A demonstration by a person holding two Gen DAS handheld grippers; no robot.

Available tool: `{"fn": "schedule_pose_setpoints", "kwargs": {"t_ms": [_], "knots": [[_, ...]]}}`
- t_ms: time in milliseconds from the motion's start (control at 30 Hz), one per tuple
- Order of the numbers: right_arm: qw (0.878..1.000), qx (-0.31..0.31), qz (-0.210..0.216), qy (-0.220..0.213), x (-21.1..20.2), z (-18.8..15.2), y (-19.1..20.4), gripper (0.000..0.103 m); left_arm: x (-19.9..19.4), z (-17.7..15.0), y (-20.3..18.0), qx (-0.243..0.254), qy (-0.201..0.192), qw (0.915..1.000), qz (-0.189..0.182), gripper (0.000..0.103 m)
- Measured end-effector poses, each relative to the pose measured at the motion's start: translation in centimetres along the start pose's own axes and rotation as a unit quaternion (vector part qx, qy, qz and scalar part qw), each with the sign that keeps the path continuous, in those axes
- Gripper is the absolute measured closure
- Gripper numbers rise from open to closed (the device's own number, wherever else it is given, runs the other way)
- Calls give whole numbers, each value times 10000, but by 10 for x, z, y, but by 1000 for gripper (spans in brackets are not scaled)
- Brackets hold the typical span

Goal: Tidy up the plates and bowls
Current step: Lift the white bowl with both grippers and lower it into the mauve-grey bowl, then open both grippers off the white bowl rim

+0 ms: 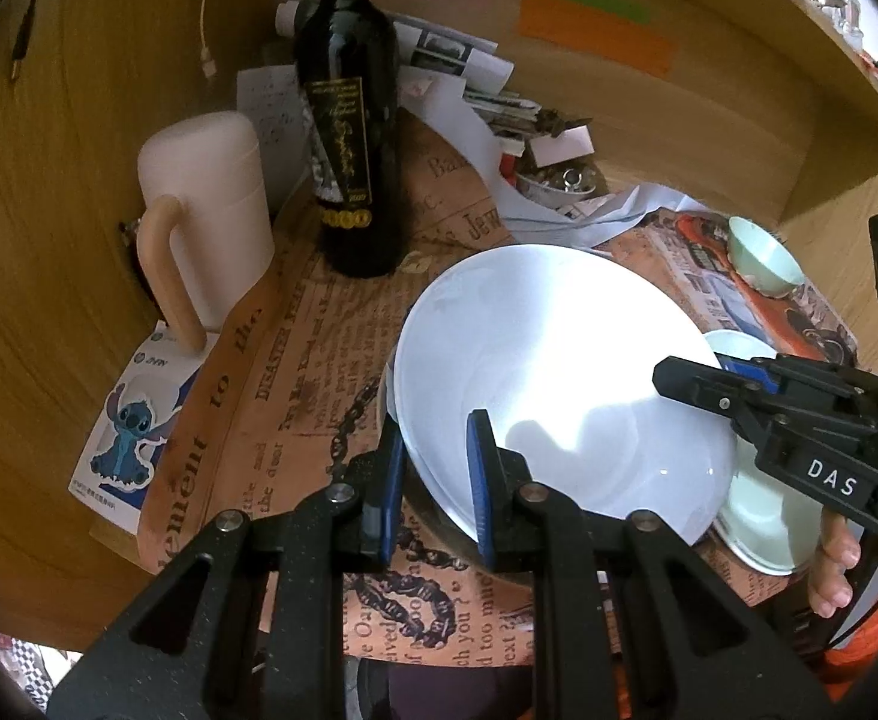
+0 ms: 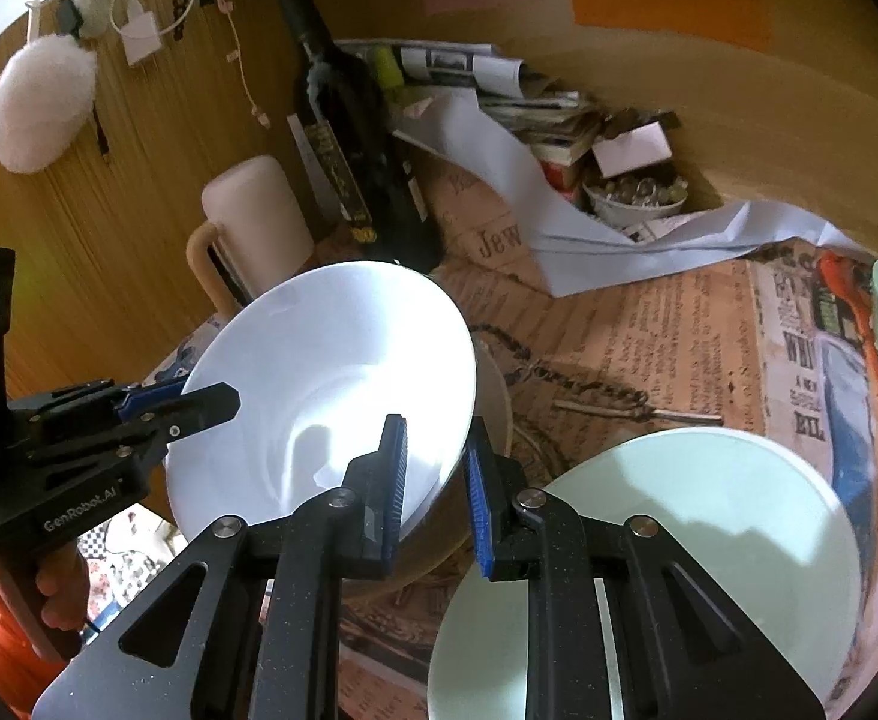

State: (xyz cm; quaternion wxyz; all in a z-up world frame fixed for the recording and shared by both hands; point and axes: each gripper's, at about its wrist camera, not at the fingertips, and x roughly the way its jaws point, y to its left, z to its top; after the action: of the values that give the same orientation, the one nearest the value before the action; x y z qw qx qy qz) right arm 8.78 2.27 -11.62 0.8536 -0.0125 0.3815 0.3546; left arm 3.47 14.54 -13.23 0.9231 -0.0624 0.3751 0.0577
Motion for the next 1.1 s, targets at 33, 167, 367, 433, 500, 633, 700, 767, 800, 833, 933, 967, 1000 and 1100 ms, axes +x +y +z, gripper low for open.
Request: {"fn": "schedule_pose_setpoints", "kwargs": {"t_ms": [33,167,367,433,500,633,700,767,800,833,933,967,1000,1100], "knots": [[10000,-2,-7,17,1,0,0,86,1,-1,0,13,1,10000,10,84],[10000,10,-30,64,4,-1,-1,86,1,-1,-4,148,-51,9999,61,84],[9999,-8,-54,93,5,-1,-1,86,6,-2,-10,350,-142,9988,306,84],[9999,-34,-72,106,5,-1,-1,86,6,-2,-11,418,-180,9979,457,84],[9999,-69,-85,118,5,-1,0,86,8,-2,-11,455,-152,9972,570,83],[9998,-137,-163,36,2,0,1,85,9,-2,-9,488,-130,9975,491,83],[9997,-155,-195,26,3,1,1,83,9,-2,-11,548,-145,9970,532,83],[9997,-159,-180,31,3,1,0,83,10,-2,-14,608,-157,9962,601,83],[9997,-167,-176,39,3,1,0,83,11,-2,-15,632,-157,9960,614,83],[9997,-187,-169,61,3,1,0,82,11,-1,-15,638,-147,9960,605,83],[9997,-229,-67,106,0,0,1,76,8,5,-12,529,-140,9973,500,80],[9996,-245,-45,109,-1,0,1,73,6,7,-12,494,-165,9975,482,79],[9996,-261,-101,71,-3,0,1,63,3,9,-11,459,-203,9977,464,78],[9985,-271,-360,-312,-18,3,-3,40,-6,17,-14,391,-361,9979,369,67]]}}
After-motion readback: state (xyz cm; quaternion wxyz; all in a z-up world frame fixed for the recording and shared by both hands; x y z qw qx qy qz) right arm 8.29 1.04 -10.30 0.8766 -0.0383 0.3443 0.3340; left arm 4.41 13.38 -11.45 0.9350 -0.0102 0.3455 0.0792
